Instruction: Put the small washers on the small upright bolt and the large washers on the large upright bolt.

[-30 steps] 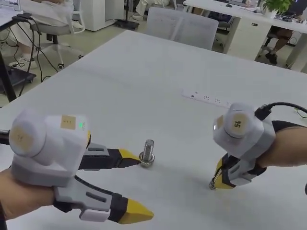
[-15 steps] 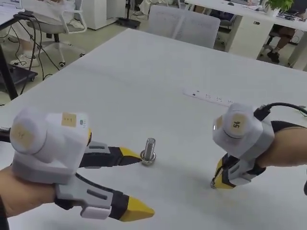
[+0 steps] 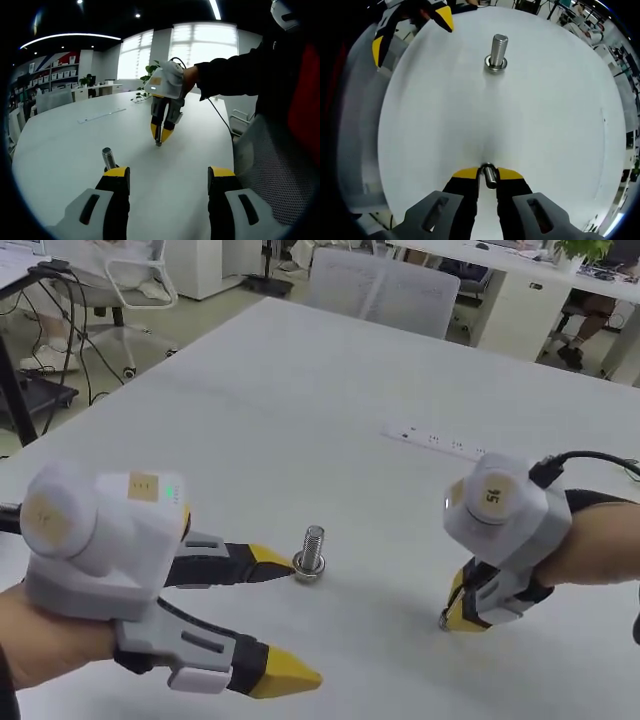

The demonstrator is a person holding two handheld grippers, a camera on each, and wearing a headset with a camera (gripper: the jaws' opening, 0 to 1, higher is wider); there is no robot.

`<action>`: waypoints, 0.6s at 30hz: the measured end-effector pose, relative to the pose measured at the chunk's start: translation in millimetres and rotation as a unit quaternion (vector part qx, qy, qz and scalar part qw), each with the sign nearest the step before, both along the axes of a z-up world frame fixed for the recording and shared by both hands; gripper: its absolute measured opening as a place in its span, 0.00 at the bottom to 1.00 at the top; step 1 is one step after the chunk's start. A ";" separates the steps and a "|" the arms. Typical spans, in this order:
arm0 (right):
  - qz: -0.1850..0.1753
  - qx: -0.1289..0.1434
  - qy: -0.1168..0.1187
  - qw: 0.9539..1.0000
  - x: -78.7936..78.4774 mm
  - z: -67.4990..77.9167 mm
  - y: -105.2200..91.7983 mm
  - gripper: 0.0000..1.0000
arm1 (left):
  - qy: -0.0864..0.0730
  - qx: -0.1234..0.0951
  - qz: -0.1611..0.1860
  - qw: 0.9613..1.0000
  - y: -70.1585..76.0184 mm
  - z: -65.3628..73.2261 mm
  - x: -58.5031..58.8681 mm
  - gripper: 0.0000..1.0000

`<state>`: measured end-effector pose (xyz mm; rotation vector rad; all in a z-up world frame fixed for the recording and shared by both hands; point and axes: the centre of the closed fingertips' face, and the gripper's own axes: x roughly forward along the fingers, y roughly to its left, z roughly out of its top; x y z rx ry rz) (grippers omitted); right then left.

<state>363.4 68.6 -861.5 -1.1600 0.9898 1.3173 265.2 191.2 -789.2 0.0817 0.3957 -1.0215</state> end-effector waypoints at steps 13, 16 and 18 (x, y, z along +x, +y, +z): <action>-0.005 0.001 0.004 1.000 -0.6 -0.9 0.5 0.18 | 0.001 -0.001 -0.001 1.000 0.1 -0.2 0.5 0.62; -0.009 0.003 0.005 1.000 -0.3 -0.4 0.4 0.21 | 0.000 -0.001 -0.001 1.000 0.0 0.0 0.4 0.62; -0.011 0.004 0.007 1.000 -0.6 -0.4 0.4 0.25 | 0.000 -0.001 -0.001 1.000 0.0 0.2 0.4 0.62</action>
